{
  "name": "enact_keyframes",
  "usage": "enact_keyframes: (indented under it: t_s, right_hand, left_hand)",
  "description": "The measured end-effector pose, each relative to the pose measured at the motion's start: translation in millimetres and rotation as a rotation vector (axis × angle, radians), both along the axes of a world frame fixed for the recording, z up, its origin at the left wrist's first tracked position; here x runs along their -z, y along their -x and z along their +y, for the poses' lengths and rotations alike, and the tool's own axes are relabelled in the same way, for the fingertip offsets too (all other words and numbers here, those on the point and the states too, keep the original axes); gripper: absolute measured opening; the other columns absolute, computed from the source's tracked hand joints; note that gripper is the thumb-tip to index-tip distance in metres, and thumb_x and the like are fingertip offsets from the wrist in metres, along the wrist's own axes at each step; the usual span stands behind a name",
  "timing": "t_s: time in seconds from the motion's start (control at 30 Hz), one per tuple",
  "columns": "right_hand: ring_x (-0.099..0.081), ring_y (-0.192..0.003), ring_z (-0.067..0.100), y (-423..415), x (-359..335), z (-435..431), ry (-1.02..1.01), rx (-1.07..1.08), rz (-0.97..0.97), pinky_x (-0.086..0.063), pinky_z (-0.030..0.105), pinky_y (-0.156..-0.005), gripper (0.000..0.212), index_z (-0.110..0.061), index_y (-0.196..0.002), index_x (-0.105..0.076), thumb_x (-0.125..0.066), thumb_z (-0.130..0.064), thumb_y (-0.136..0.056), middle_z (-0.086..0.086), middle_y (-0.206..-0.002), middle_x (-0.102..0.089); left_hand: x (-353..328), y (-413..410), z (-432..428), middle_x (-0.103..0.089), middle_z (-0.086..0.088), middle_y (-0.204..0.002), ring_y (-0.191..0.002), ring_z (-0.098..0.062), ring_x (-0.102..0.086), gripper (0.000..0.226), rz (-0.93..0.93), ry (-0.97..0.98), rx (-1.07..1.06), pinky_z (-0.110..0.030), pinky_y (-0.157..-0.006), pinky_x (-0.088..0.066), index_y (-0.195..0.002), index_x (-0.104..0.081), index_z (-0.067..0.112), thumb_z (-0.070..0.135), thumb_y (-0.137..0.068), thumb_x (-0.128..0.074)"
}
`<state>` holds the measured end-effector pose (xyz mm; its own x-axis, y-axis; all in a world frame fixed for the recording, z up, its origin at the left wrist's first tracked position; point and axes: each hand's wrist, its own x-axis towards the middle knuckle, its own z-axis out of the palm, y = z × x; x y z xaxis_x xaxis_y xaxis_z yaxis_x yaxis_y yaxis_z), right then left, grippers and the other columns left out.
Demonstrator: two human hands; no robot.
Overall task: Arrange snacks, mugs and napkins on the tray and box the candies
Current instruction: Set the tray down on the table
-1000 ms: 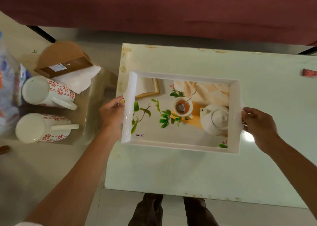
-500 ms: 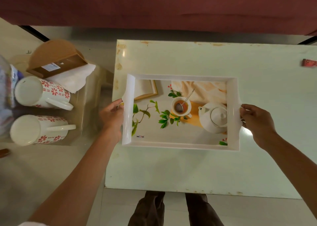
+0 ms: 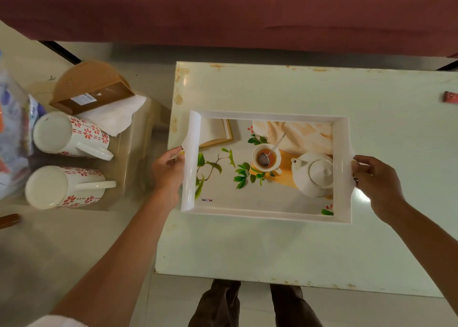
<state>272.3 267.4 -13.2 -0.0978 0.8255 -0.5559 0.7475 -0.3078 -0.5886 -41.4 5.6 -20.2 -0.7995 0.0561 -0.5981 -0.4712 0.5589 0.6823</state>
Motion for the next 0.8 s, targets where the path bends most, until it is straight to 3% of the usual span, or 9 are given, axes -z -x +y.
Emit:
enact_keyframes:
  t_s: [0.07, 0.2, 0.33, 0.6, 0.73, 0.8]
  right_hand:
    - [-0.067, -0.102, 0.031, 2, -2, -2, -0.043, -0.024, -0.033, -0.055, 0.045, -0.089, 0.024, -0.027, -0.120, -0.066, -0.059, -0.025, -0.097, 0.006, -0.111, -0.070]
    - [-0.067, -0.100, 0.029, 3, -5, -3, -0.050, -0.022, -0.025, -0.055, 0.047, -0.091, 0.026, -0.028, -0.121, -0.066, -0.060, -0.023, -0.096, 0.005, -0.109, -0.071]
    - [-0.069, -0.095, 0.026, 2, -7, -5, -0.084, -0.011, -0.006, -0.055, 0.046, -0.091, 0.026, -0.029, -0.120, -0.069, -0.061, -0.024, -0.095, 0.003, -0.108, -0.072]
    - [-0.069, -0.098, 0.026, 0, -9, -4, -0.086, -0.071, -0.006, -0.055, 0.047, -0.093, 0.027, -0.030, -0.120, -0.070, -0.060, -0.025, -0.095, 0.001, -0.102, -0.073]
    - [-0.064, -0.103, 0.021, 1, -16, -11, -0.189, -0.183, -0.082, -0.049, 0.035, -0.093, 0.033, -0.023, -0.129, -0.063, -0.055, -0.031, -0.097, 0.000, -0.117, -0.069]
    - [-0.061, -0.113, 0.024, 1, -24, -18, -0.258, -0.231, -0.094, -0.044, 0.037, -0.096, 0.038, -0.015, -0.132, -0.059, -0.056, -0.032, -0.098, 0.007, -0.128, -0.064]
  left_hand:
    - [-2, 2, 0, -0.069, -0.004, -0.108, -0.098, -0.022, -0.063, 0.028, -0.007, 0.007, 0.034, -0.039, -0.089, -0.058, -0.123, -0.071, 0.023, 0.013, -0.099, -0.062]
    - [-6, 2, 1, -0.064, 0.008, -0.091, -0.107, -0.028, -0.066, 0.027, -0.009, 0.018, 0.058, -0.046, -0.095, -0.057, -0.122, -0.071, 0.021, 0.012, -0.099, -0.062]
    - [-6, -1, -1, -0.065, -0.001, -0.107, -0.111, -0.028, -0.066, 0.027, 0.013, 0.034, 0.054, -0.047, -0.096, -0.058, -0.123, -0.071, 0.020, 0.011, -0.098, -0.063]
    - [-5, -4, -8, -0.068, -0.004, -0.115, -0.110, -0.028, -0.067, 0.027, 0.034, 0.047, 0.067, -0.047, -0.095, -0.058, -0.122, -0.072, 0.023, 0.014, -0.098, -0.063]
    - [-19, -9, -8, -0.066, -0.008, -0.127, -0.112, -0.028, -0.065, 0.037, 0.087, 0.089, 0.190, -0.048, -0.095, -0.058, -0.138, -0.059, 0.023, 0.027, -0.101, -0.057]
    - [-32, -16, -14, -0.065, -0.006, -0.129, -0.112, -0.025, -0.064, 0.041, 0.164, 0.118, 0.232, -0.038, -0.090, -0.057, -0.141, -0.055, 0.018, 0.029, -0.102, -0.054]
